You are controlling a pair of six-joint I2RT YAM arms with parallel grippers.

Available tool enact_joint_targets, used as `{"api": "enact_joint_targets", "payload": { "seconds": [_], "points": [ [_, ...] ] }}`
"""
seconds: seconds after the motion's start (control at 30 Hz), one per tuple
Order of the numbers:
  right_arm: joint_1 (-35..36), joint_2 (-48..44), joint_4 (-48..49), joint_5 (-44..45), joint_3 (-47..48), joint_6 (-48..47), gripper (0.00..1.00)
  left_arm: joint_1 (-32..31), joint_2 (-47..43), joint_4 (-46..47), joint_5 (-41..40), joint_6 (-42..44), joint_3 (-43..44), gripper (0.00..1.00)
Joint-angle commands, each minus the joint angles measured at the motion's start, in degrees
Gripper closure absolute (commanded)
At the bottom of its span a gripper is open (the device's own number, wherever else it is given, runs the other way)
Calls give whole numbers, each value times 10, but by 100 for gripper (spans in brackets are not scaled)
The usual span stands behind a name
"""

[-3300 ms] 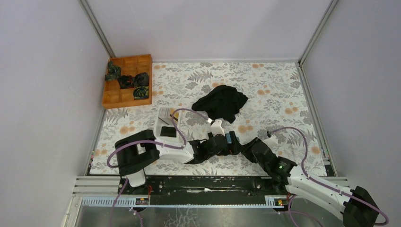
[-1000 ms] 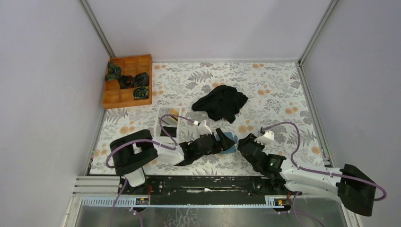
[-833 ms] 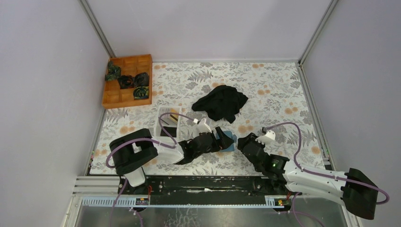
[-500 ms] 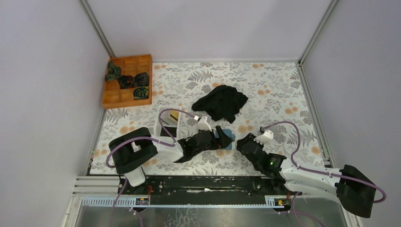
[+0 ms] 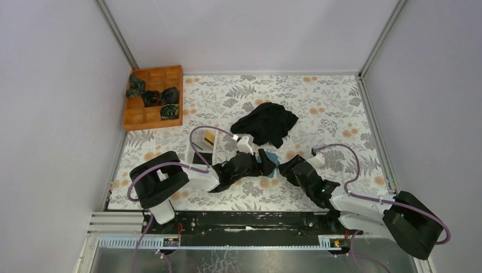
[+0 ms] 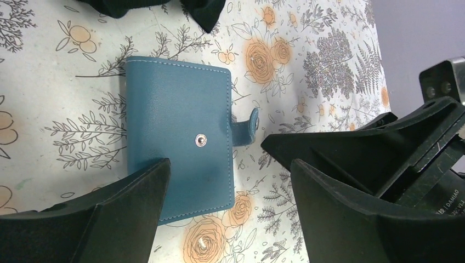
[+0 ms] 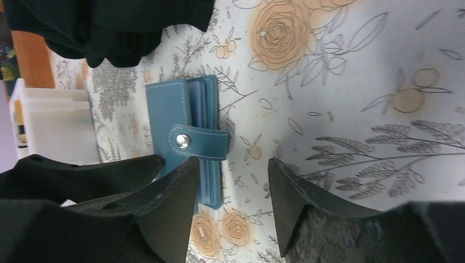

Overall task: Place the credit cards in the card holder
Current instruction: Close the card holder at the center of the board.

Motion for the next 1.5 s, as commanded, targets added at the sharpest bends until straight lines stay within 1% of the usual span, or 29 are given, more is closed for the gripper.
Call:
{"api": "enact_joint_targets", "payload": {
  "seconds": [0.0, 0.2, 0.33, 0.47, 0.6, 0.73, 0.87, 1.03, 1.3, 1.47],
  "points": [
    [-21, 40, 91, -64, -10, 18, 42, 14, 15, -106, -8, 42, -4, 11],
    [-38, 50, 122, -76, -21, 31, 42, 20, 18, -116, -3, 50, -3, 11],
    [-41, 69, 150, -78, -33, 62, 44, 22, 19, -116, -1, 52, -4, 11],
    [-49, 89, 212, -77, -74, 112, 47, 24, 20, -115, 0, 55, -3, 11],
    [-53, 97, 263, -75, -100, 150, 49, 25, 22, -112, 1, 55, -7, 11],
    [-55, 94, 269, -71, -99, 158, 49, 27, 25, -104, 4, 55, -11, 11],
    [-56, 115, 279, -75, -90, 164, 49, 27, 28, -101, 7, 56, -11, 11],
    [-60, 180, 347, -87, -93, 181, 50, 29, 28, -99, 12, 60, -11, 11],
    [-80, 343, 543, -133, -106, 198, 52, 34, 28, -96, 18, 68, -10, 11],
    [-83, 413, 616, -151, -106, 196, 54, 36, 33, -95, 24, 74, -6, 11]
  ]
}}
